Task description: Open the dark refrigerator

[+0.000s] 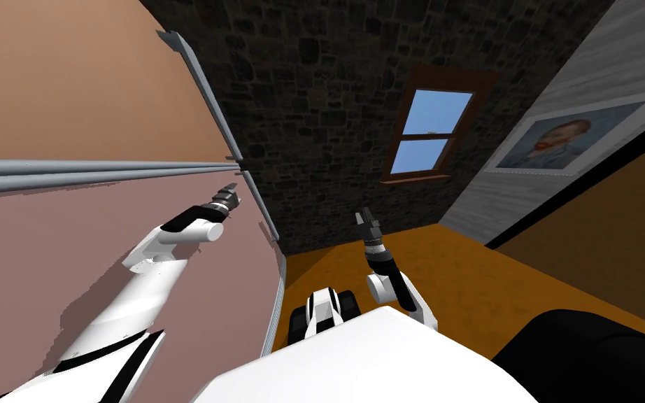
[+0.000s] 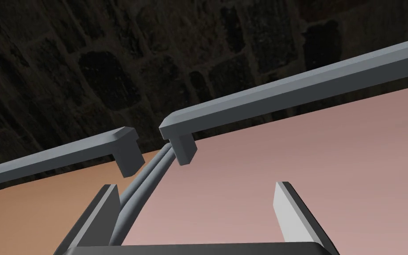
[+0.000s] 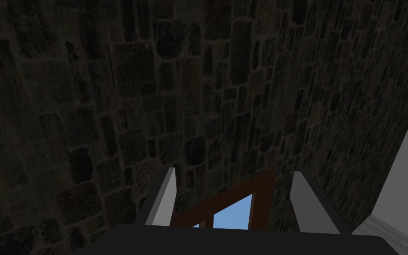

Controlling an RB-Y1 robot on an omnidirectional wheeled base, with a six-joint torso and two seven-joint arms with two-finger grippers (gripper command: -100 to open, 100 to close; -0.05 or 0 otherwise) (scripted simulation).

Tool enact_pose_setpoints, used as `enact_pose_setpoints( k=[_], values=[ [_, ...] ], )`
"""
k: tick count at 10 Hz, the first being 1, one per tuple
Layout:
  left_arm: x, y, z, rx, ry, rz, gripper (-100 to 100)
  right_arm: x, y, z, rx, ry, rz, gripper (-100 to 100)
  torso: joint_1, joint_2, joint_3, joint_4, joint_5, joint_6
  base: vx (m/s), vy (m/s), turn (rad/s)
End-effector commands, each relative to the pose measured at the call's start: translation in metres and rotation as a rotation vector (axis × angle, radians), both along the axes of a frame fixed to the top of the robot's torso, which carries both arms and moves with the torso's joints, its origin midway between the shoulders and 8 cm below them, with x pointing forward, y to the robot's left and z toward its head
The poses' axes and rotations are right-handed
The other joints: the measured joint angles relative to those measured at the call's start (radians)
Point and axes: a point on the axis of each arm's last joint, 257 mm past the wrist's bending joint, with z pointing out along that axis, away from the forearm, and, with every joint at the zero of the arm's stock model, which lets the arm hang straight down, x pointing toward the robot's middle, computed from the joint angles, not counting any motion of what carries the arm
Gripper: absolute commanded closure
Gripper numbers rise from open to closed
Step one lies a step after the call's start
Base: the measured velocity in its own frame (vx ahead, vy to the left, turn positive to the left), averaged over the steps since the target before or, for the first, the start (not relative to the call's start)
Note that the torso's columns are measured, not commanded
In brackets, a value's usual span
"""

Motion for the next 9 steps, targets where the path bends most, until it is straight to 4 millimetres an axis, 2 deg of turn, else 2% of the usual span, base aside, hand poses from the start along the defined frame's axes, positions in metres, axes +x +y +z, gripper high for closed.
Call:
enact_pose_setpoints(
  k=[1,2,5,7,9],
  values=[
    [0.011,0.03,0.015,-0.004,0.051,0.057,-100,0.0,0.0,0.0,0.0,0.0,0.0,0,0.0,0.0,0.0,0.0,0.0,0.001,0.066,-0.002,-0.241],
    [0.012,0.034,0.009,-0.009,0.065,0.066,-100,0.0,0.0,0.0,0.0,0.0,0.0,0,0.0,-0.001,-0.001,0.0,0.0,0.001,0.046,0.005,-0.086],
    [0.015,0.086,0.027,-0.028,0.131,0.161,-100,0.0,0.0,0.0,0.0,0.0,0.0,0,0.001,0.0,0.0,0.0,0.0,0.0,0.048,-0.001,-0.182],
    [0.013,0.104,0.031,-0.039,0.155,0.196,-100,0.0,0.0,0.0,0.0,0.0,0.0,0,0.001,-0.002,-0.002,-0.001,0.0,0.0,0.07,0.011,-0.117],
    [0.007,0.135,0.044,-0.06,0.185,0.255,-100,0.0,0.0,0.0,0.0,0.0,0.0,0,0.003,0.001,-0.001,0.001,0.0,0.0,0.038,0.003,-0.139]
  ],
)
